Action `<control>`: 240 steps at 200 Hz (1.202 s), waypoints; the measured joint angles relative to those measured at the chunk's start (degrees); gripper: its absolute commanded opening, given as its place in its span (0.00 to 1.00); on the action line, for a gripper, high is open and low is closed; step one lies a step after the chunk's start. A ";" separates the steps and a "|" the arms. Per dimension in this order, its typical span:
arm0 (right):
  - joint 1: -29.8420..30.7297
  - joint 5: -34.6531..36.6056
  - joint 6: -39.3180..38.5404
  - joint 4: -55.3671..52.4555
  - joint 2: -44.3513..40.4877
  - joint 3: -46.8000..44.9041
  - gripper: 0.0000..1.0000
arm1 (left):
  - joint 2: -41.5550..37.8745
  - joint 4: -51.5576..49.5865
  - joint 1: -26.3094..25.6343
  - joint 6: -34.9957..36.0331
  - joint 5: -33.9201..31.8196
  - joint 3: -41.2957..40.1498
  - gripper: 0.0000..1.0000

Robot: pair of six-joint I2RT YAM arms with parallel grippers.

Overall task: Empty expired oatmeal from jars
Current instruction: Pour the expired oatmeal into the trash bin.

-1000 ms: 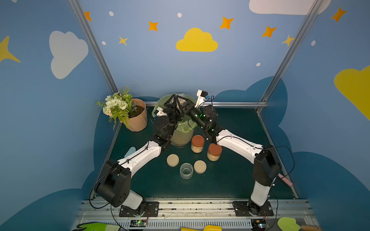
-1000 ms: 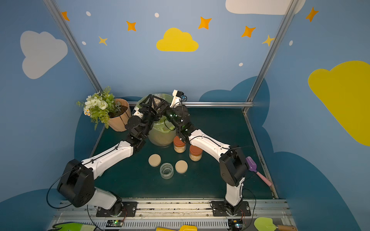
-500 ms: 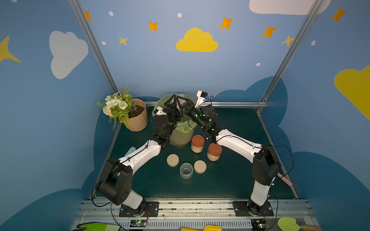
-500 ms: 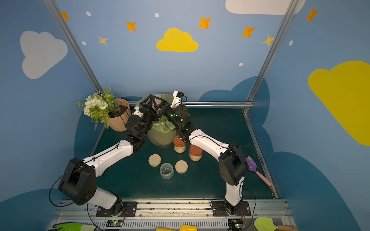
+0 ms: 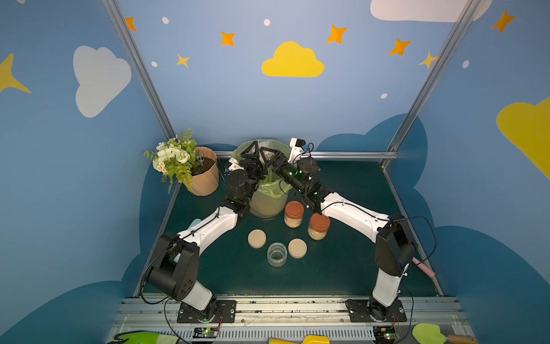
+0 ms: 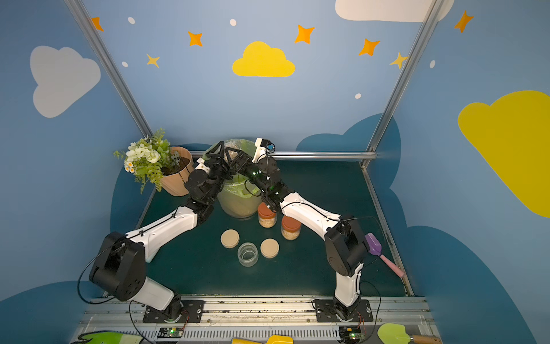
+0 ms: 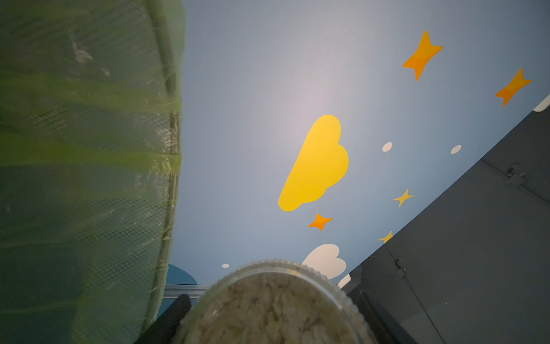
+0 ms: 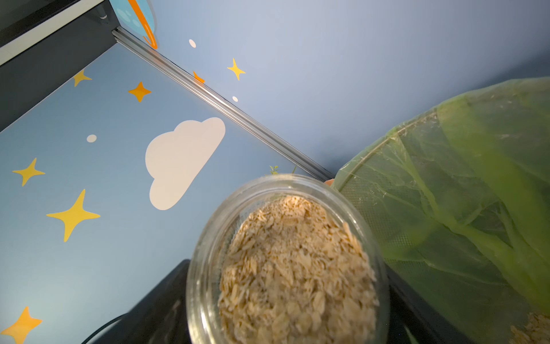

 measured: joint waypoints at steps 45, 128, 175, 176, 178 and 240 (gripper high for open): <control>-0.13 0.61 -0.42 -3.85 -0.35 -0.02 0.90 | 0.07 -0.66 2.71 0.76 1.27 0.00 0.11; -1.84 -0.50 -3.17 -11.69 -1.49 0.83 0.89 | 0.31 -3.15 5.97 2.38 5.31 0.96 0.11; -3.50 -4.39 -7.26 -18.12 -1.49 3.96 0.87 | 0.31 -7.32 8.41 5.53 9.35 4.52 0.11; -3.52 -4.50 -7.32 -18.21 -1.49 4.04 0.87 | 0.31 -7.37 8.46 5.57 9.40 4.59 0.11; -3.58 -4.72 -7.67 -18.49 -1.51 4.33 0.87 | 0.31 -7.54 8.55 5.70 9.55 4.79 0.11; -4.79 -8.92 -16.96 -26.43 -1.44 13.94 0.81 | 0.33 -9.81 10.45 8.72 13.18 7.91 0.10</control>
